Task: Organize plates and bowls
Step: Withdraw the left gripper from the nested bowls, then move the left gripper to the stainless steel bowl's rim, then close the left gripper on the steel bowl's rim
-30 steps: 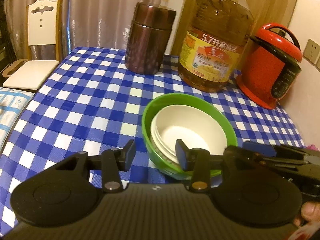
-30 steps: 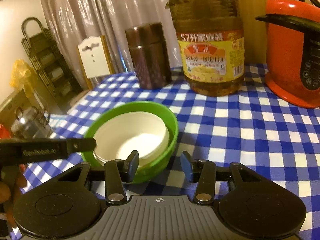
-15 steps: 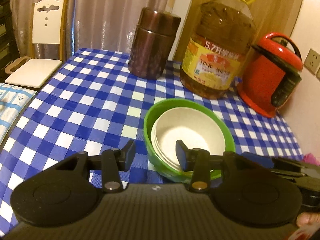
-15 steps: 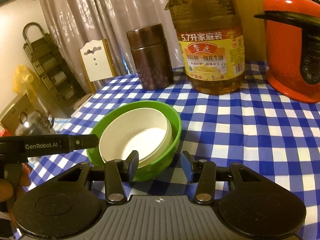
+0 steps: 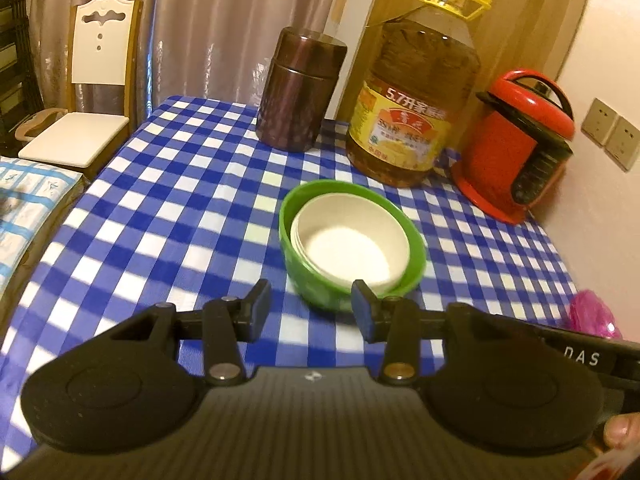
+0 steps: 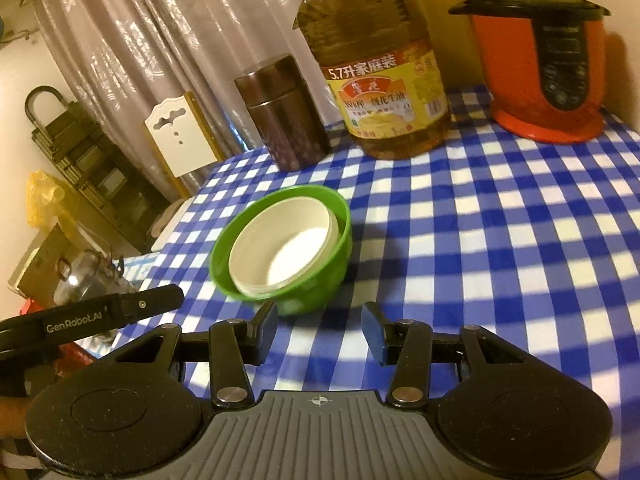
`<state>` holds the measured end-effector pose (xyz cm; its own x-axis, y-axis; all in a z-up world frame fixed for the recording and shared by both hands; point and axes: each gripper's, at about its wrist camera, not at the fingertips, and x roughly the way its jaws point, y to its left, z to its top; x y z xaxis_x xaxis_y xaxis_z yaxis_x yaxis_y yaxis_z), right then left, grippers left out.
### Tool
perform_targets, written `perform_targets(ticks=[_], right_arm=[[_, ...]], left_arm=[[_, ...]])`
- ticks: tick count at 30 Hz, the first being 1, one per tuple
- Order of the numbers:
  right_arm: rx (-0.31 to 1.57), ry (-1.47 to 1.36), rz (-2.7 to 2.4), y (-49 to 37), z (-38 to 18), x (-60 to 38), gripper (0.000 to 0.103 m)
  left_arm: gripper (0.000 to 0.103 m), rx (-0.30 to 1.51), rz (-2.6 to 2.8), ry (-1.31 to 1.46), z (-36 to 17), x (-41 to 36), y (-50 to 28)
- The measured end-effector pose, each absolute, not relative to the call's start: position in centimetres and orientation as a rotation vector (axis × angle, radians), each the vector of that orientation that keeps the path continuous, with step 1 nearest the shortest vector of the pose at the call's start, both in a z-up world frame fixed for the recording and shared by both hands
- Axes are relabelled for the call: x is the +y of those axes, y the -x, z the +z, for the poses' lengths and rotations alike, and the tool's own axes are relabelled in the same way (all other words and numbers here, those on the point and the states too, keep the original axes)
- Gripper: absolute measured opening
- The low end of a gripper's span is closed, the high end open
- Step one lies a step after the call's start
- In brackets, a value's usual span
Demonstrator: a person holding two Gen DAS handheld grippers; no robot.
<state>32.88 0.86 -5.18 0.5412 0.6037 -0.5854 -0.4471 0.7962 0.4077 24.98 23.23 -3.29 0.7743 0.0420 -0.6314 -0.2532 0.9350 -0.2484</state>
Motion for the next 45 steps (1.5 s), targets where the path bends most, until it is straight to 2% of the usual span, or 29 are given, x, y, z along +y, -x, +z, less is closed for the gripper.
perform_targets(ticks=[15,25,45], right_arm=[[0.841,-0.316,0.618,-23.0,-3.2,-2.8,0.047],[0.863,-0.291,0.668,-17.4,-3.2,-3.0,0.047],[0.918,-0.228,0.683,-13.5,-4.9,-1.9,0.047]], left_arm=[[0.040,0.714,0.165,0.342,-1.5,18.7,-13.4],[0.040,0.733,0.237,0.350,-1.5,18.8,-7.2],[0.040,0.802,0.260,0.327,-3.0,18.8,-4.7]])
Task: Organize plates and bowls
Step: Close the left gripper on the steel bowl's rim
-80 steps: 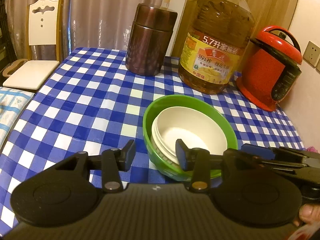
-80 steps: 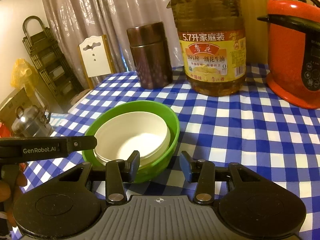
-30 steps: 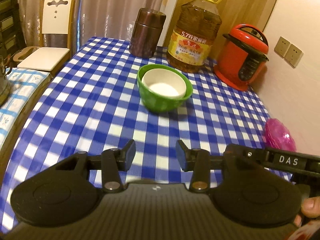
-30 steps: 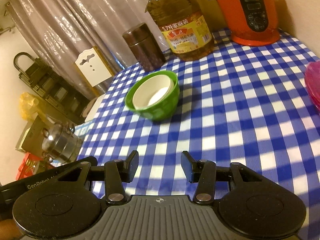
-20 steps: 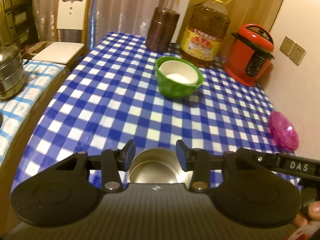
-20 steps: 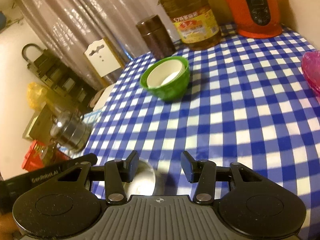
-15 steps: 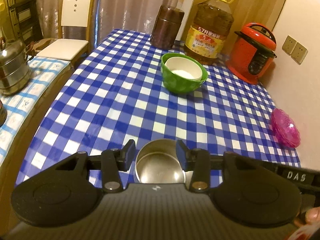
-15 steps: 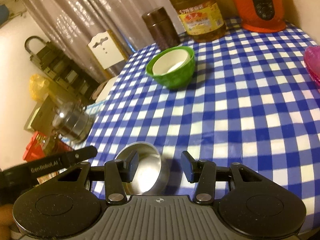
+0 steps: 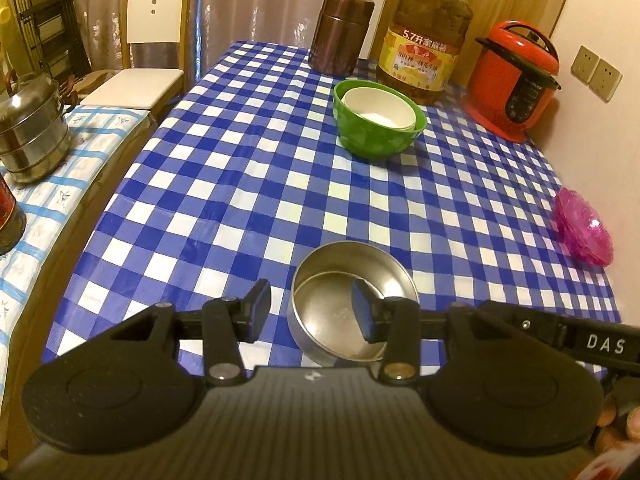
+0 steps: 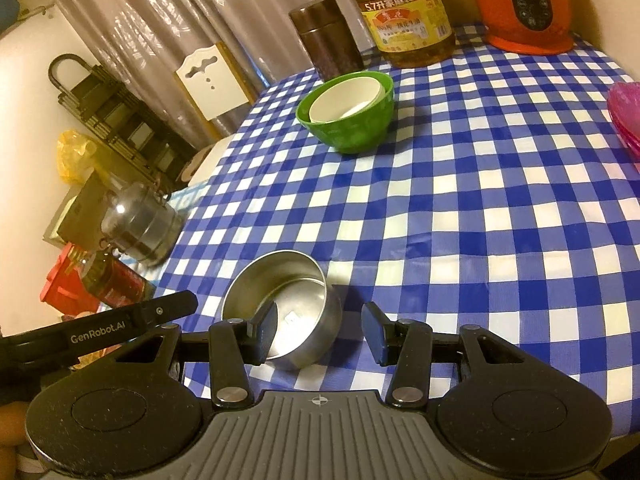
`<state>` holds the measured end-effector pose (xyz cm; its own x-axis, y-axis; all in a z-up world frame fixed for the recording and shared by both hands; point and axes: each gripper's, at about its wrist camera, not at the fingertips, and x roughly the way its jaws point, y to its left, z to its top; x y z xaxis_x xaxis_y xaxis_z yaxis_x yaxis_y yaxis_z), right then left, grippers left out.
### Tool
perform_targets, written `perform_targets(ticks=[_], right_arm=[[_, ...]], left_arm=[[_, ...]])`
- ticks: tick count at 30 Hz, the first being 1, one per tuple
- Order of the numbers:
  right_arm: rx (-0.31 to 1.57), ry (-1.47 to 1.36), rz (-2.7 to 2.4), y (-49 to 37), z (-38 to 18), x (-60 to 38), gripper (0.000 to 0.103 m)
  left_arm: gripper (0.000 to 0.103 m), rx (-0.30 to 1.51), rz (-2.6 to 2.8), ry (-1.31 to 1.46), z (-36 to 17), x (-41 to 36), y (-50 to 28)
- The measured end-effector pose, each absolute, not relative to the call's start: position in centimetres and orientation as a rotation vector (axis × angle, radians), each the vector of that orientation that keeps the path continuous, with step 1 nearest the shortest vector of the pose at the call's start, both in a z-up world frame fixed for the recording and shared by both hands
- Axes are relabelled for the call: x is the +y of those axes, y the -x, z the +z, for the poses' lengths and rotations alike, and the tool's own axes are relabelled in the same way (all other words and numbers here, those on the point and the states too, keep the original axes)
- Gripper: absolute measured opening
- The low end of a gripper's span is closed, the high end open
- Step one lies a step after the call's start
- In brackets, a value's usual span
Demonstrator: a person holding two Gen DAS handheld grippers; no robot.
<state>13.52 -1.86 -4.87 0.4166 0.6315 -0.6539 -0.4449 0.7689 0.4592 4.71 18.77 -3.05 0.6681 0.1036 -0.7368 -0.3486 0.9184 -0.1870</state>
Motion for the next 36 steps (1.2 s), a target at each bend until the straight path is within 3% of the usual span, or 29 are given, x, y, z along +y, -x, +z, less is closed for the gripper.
perform_targets(ticks=[29,32,36], right_arm=[[0.971,-0.186,0.678,-16.5,-8.8,2.6,0.046],[0.980,-0.177,0.677,-16.8,-9.3,2.9,0.036],[0.989,-0.177,0.669,-17.2,-9.7,3.1,0.030]], left_arm=[[0.040,0.870,0.240,0.372,-7.5,20.2,-8.1],[0.037,0.881,0.239,0.367,-8.0,20.0,-8.4],[0.032,0.894,0.240,0.367,-8.6,19.9,-8.7]])
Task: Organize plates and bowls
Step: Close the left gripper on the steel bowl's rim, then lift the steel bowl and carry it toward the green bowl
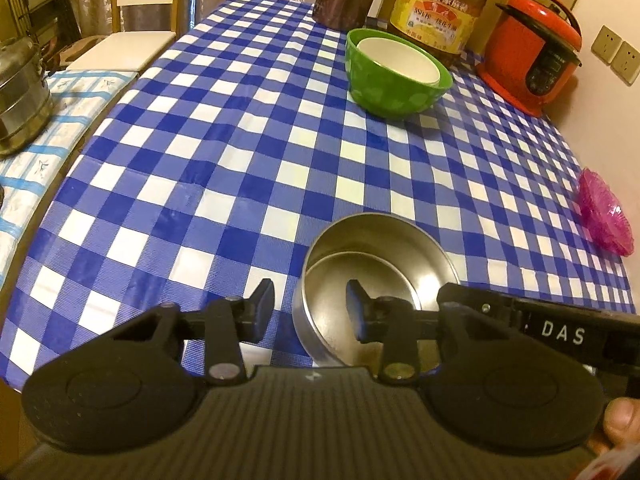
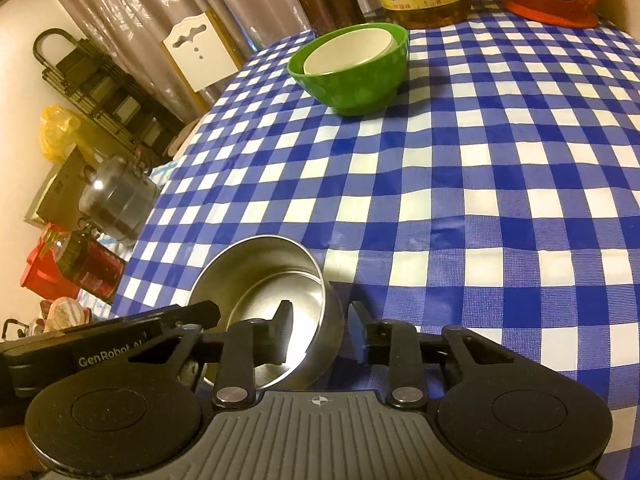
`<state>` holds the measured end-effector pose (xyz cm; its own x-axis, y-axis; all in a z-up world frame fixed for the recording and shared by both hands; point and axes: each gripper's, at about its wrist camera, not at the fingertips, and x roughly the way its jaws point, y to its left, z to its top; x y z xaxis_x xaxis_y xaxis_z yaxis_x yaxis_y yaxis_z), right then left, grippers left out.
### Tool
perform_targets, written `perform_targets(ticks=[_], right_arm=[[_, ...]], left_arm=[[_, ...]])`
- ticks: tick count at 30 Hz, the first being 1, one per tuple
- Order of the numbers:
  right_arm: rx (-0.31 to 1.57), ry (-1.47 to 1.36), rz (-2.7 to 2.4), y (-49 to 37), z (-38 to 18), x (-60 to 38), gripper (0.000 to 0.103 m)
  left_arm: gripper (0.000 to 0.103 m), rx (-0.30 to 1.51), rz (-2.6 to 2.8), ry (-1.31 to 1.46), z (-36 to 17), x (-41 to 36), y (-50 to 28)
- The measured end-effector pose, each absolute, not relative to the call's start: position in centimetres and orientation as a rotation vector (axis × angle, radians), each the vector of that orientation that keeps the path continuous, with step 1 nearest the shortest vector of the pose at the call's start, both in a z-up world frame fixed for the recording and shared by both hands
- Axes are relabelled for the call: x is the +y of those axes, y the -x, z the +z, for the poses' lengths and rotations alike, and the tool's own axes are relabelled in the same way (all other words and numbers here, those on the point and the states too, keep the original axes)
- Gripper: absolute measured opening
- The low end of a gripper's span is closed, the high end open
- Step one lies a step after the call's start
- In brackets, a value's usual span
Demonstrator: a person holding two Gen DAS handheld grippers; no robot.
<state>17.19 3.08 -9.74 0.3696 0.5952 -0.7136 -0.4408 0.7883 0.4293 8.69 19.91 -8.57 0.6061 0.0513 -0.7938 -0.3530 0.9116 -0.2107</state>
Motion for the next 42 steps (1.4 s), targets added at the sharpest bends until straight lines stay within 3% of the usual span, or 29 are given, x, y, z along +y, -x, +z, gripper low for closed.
perform_targets(ticks=[17,42], right_arm=[[1.003,-0.182,0.675,-17.2,-10.2,3.0,0.013],[0.938,-0.222,0.622,-18.0,-7.5,0.3,0.009]], left_arm=[[0.009,0.904,0.264,0.363,-9.2,19.5,-9.3],[0.008,0.863,0.199,0.330,-6.8,17.4,-11.2]])
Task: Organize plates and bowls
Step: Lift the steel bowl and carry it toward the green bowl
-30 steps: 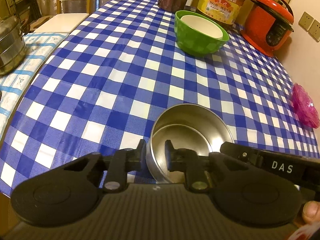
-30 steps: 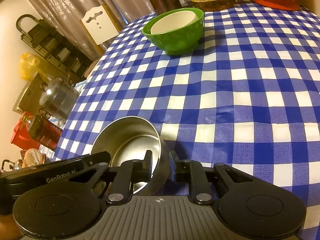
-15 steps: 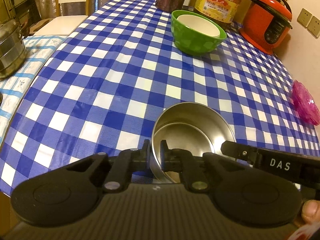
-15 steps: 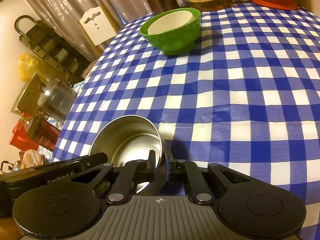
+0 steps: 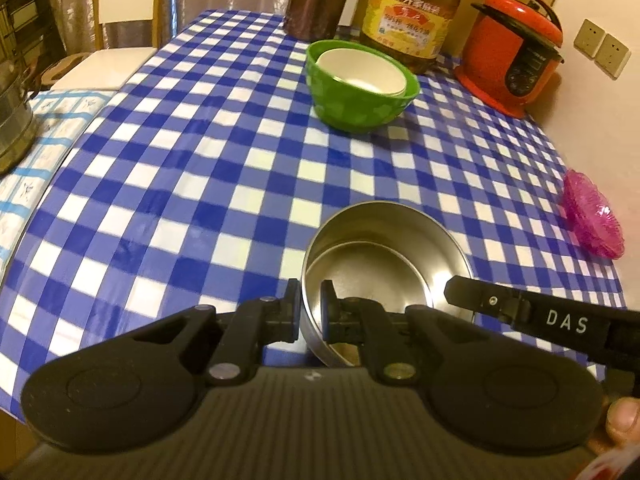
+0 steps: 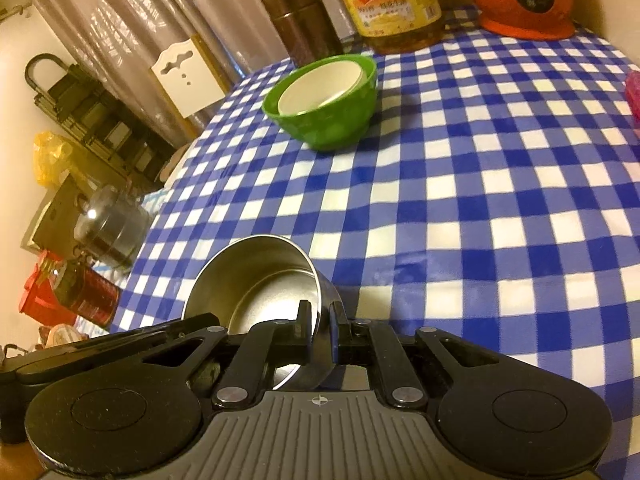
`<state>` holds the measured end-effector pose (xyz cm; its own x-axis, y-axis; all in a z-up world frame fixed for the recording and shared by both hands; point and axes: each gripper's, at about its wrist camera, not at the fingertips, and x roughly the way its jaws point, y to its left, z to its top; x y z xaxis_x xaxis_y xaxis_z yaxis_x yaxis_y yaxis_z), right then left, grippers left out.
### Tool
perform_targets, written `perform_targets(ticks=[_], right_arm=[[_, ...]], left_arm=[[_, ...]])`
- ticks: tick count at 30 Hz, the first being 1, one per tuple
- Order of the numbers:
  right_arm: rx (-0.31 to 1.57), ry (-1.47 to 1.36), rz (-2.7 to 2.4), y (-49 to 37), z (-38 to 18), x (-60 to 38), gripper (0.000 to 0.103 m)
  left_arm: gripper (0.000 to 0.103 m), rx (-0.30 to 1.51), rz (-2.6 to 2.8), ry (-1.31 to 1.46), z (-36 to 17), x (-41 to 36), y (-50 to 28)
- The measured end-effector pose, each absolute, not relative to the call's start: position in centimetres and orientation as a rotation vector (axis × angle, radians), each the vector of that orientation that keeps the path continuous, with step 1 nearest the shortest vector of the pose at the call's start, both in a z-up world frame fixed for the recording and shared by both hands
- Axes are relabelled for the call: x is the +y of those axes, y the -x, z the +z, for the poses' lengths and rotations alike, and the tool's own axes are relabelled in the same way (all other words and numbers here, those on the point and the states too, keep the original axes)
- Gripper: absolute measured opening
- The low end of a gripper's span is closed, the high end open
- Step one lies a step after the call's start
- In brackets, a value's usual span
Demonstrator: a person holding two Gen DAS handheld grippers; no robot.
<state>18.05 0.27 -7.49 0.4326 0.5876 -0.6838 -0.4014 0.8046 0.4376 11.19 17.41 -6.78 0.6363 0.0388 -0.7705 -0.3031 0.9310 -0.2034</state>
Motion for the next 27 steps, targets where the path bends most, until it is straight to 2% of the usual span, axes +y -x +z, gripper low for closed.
perform_targets(ticks=[27], right_arm=[[0.827,-0.237,0.588,-23.2,-3.0,-2.0,0.008]], left_arm=[[0.008,0.764,0.121,0.303,-2.2,16.3,-18.1]])
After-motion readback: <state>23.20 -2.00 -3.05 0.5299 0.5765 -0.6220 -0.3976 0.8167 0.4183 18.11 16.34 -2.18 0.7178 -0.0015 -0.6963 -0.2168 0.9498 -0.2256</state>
